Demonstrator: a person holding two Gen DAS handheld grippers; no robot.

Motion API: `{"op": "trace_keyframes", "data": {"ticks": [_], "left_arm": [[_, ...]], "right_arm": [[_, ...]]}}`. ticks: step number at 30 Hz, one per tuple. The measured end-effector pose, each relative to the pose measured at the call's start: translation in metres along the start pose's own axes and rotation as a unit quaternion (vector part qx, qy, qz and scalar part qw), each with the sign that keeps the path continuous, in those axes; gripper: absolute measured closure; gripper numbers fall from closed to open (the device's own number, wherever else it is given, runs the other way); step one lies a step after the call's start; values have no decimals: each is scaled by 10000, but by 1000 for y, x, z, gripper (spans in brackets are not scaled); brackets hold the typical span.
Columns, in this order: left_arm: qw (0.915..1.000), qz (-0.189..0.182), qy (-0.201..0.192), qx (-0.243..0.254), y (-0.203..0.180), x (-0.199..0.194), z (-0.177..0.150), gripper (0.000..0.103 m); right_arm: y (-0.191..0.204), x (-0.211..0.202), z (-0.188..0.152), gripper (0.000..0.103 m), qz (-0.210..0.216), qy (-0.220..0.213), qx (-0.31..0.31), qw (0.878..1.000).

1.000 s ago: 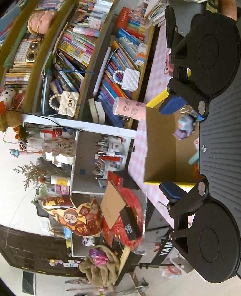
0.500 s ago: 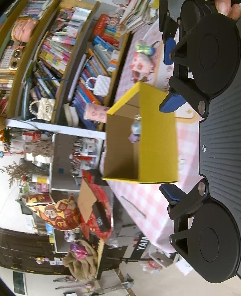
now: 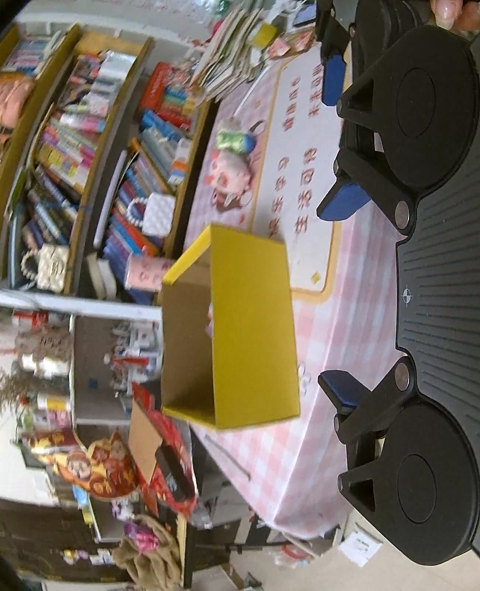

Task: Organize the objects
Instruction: 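Withdraw both open tools from the box back toward the toys on the mat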

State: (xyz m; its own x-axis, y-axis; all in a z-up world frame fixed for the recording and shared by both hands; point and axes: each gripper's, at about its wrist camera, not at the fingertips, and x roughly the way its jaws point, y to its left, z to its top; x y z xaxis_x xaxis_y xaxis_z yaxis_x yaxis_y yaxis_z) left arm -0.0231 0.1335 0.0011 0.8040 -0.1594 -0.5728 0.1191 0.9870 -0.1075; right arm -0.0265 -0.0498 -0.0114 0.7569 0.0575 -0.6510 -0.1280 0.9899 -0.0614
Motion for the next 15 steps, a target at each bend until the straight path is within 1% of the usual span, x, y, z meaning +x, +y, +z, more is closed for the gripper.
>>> {"op": "trace_keyframes", "data": {"ticks": [7, 15], "left_arm": [[9977, -513, 111, 426, -38, 15, 2, 12], [9909, -1050, 276, 791, -88, 39, 7, 12]], "right_arm": [[-37, -9, -12, 47, -470, 25, 456, 9979], [-87, -13, -25, 46, -981, 172, 924, 9907]]}}
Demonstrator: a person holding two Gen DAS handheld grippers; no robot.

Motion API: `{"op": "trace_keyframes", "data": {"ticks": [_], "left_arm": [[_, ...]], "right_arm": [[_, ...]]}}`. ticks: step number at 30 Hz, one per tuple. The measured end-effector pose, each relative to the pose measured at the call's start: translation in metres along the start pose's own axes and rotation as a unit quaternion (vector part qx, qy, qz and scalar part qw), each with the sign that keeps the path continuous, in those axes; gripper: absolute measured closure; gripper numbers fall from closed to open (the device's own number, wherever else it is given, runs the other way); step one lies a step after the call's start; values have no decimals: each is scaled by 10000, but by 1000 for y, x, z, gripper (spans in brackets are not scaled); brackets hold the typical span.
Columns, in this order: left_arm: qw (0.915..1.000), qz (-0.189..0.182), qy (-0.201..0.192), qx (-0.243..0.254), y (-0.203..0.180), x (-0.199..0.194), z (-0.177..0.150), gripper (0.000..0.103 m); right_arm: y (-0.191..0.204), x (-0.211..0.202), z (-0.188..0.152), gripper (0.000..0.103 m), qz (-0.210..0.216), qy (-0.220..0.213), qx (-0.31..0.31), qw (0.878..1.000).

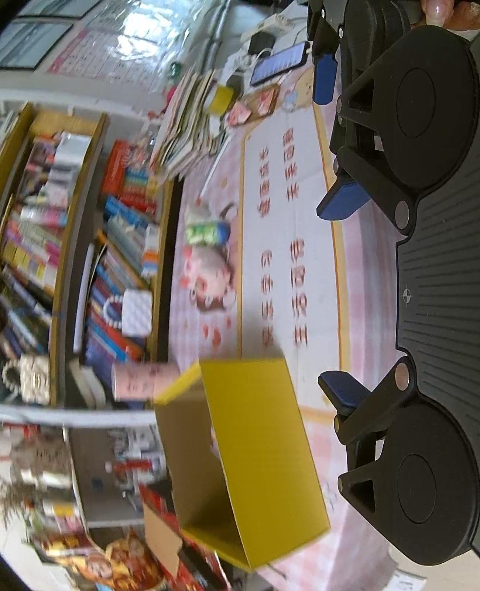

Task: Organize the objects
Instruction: 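Withdraw both open tools from the box back toward the toys on the mat, then grasp the pink plush pig with the left tool while the right tool grasps the green frog figure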

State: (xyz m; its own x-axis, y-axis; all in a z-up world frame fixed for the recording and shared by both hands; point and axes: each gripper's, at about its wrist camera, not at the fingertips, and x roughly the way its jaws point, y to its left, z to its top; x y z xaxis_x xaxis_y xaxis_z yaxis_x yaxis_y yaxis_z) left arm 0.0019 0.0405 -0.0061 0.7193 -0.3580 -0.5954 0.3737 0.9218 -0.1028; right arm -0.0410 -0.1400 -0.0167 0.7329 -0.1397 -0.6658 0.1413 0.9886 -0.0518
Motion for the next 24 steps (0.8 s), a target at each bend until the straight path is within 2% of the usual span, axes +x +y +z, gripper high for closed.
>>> {"op": "trace_keyframes", "data": {"ticks": [5, 12, 24], "left_arm": [[9995, -239, 169, 140, -24, 24, 6, 12], [9985, -329, 400, 150, -45, 58, 15, 12], [9988, -62, 485, -10, -58, 113, 52, 12]], "right_arm": [[-28, 11, 1, 45, -191, 144, 163, 9996], [-58, 38, 10, 44, -234, 409, 218, 9987], [-88, 91, 51, 43, 37, 427, 111, 9990]]}}
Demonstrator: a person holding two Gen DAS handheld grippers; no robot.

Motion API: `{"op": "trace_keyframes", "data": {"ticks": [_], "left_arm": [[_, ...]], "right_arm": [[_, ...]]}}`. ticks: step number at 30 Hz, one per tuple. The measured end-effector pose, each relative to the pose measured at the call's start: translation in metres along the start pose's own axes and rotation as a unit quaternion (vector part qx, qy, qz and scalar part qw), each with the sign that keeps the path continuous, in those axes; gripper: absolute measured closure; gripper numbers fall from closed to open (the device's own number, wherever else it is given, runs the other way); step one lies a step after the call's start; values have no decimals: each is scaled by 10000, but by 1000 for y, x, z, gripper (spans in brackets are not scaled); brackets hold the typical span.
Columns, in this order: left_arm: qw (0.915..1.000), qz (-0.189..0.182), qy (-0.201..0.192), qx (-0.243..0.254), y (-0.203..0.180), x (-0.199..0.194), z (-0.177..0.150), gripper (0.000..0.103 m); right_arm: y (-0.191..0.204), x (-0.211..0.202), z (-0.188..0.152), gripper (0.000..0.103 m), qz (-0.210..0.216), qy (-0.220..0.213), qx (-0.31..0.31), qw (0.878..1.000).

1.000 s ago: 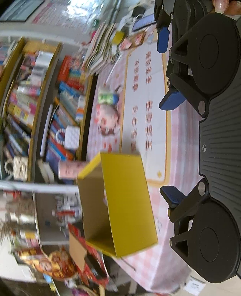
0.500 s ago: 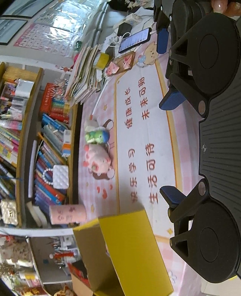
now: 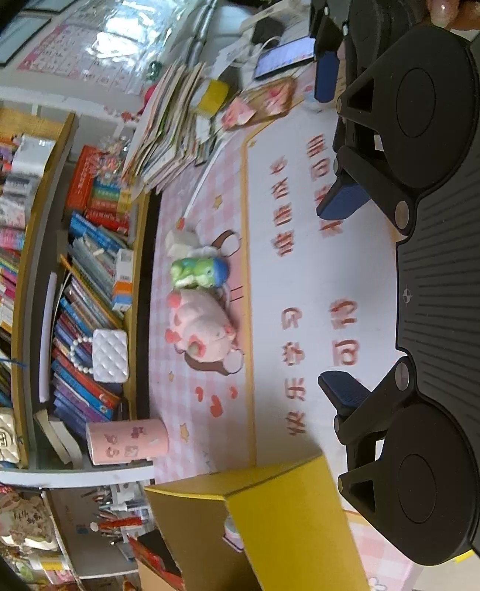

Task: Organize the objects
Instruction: 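Grasp the pink plush pig with the left tool while the right tool grasps the green frog figure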

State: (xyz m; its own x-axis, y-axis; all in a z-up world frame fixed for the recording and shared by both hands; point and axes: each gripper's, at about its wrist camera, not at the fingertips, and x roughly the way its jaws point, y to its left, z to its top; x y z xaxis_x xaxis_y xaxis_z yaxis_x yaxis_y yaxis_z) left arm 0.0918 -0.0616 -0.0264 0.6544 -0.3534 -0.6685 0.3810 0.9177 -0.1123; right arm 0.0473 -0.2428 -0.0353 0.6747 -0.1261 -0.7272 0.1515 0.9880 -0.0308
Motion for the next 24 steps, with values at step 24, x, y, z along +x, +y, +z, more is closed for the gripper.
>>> {"op": "trace_keyframes", "data": {"ticks": [24], "left_arm": [[9964, 811, -54, -225, 7, 139, 108, 13]], "right_arm": [[-7, 132, 118, 50, 1128, -458, -475, 9914]]}}
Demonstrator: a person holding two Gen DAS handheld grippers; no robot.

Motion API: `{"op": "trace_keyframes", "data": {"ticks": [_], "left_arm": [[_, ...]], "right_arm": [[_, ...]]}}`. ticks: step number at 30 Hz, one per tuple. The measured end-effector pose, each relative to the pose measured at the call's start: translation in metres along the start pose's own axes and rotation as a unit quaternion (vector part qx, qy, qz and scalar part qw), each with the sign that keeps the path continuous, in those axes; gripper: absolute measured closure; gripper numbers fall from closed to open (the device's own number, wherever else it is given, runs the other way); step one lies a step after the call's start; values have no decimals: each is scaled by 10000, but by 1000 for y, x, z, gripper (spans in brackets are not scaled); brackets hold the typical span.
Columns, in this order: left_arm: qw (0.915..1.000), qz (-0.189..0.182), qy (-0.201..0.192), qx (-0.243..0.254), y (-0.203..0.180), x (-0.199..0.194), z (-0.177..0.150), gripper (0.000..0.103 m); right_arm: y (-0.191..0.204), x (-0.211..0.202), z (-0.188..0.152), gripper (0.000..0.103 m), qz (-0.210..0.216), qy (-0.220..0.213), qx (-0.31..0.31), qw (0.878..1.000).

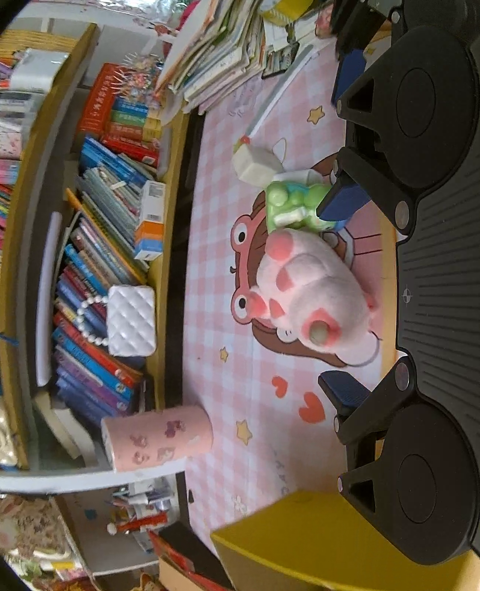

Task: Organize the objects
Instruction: 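Grasp the pink plush pig with the left tool while the right tool grasps the green frog figure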

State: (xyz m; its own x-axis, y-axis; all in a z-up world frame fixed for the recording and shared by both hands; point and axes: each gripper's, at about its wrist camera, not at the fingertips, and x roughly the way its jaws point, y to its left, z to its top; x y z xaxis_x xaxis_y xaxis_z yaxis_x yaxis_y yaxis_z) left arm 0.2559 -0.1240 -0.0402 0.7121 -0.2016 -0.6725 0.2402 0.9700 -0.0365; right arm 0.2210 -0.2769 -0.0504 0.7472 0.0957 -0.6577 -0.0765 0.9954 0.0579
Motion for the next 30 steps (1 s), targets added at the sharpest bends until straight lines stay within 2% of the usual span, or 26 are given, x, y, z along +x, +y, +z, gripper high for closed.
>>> {"op": "trace_keyframes", "data": {"ticks": [4, 9, 13, 16, 19, 24, 30], "left_arm": [[9999, 29, 129, 96, -3, 20, 7, 14], [9999, 88, 89, 108, -1, 22, 16, 14], [9999, 100, 59, 64, 3, 22, 20, 13], [9999, 102, 97, 68, 4, 25, 23, 13], [9998, 37, 166, 94, 2, 32, 25, 13], [9994, 14, 300, 179, -10, 51, 22, 13], [9980, 285, 476, 295, -19, 75, 17, 13]], "right_arm": [[-1, 23, 10, 52, 257, -8, -55, 9997], [1, 49, 22, 52, 422, -37, -59, 9991], [2, 66, 27, 61, 585, -28, -44, 9983], [-1, 70, 29, 64, 683, -60, 23, 9976], [-12, 63, 28, 66, 717, -85, 177, 9972], [-38, 38, 20, 67, 455, -40, 517, 9976], [-58, 12, 5, 67, 300, 5, 772, 9966]]}}
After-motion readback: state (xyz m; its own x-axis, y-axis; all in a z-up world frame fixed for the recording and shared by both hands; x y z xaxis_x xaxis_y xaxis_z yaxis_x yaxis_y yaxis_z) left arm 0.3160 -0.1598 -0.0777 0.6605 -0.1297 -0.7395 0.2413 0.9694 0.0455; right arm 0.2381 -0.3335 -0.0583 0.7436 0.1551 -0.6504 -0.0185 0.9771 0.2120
